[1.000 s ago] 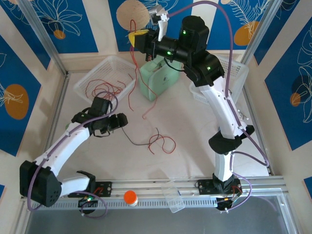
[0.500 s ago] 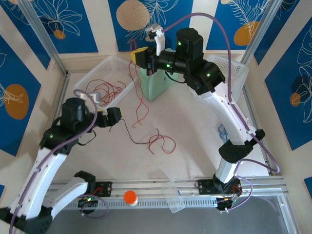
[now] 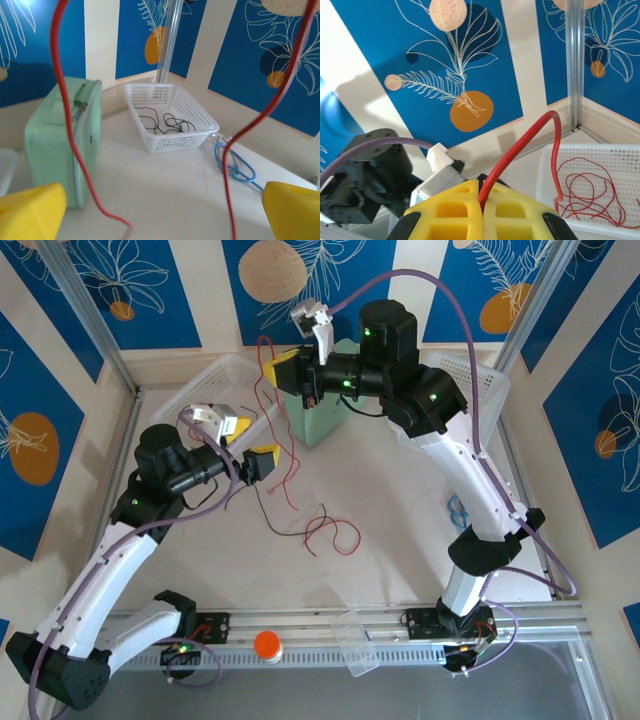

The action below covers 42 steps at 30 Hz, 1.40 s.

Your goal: Untangle the cables

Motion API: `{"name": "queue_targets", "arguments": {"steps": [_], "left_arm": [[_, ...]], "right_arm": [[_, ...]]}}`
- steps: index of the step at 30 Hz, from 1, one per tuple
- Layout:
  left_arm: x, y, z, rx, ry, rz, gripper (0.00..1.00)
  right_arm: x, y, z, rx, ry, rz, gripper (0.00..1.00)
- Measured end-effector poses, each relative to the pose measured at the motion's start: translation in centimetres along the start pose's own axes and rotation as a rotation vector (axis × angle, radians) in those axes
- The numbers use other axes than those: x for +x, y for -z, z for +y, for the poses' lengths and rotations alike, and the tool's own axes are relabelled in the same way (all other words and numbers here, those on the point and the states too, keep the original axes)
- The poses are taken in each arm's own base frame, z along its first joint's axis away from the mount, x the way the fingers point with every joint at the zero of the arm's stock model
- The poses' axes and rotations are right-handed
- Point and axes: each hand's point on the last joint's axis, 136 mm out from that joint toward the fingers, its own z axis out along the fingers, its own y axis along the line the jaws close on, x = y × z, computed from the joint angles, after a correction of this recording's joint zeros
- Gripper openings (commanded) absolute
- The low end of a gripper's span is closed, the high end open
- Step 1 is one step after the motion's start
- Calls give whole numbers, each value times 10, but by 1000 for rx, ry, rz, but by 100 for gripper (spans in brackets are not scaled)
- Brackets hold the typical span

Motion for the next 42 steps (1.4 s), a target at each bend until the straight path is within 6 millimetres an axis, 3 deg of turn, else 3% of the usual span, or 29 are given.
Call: {"name": "queue_targets", "arguments": {"steps": [10,16,21,28,32,34,38,39,40,42], "left_arm": [[-33,-21,-19,179,-240,-11,100],[-21,-24,-43,364,-194,30,100],[-27,-17,-59,464,-147,11,100],[-34,-12,-75,504,-92,-29,100],[-37,-20,-74,445,-63,-34,97],[-39,-24,-69,399,-41,-33,84],[-54,-28,-60,310,-12,-53,30],[-59,-28,-58,294,-7,-60,11],[-64,-29,-57,281,-2,-64,0],[-73,-32,-52,245,9,-64,0]], "right_arm": [[9,1,11,-63,30,40,0],[10,2,15,-87,46,45,0],[10,2,16,-92,46,45,0],[8,-6,11,-89,32,28,0],[4,-13,9,-93,3,8,0],[1,-14,9,-98,-9,-5,0],[-1,-18,11,-104,-28,-29,0],[0,-19,9,-101,-36,-32,0],[1,-19,9,-98,-42,-33,0],[0,-20,6,-87,-51,-45,0]]}}
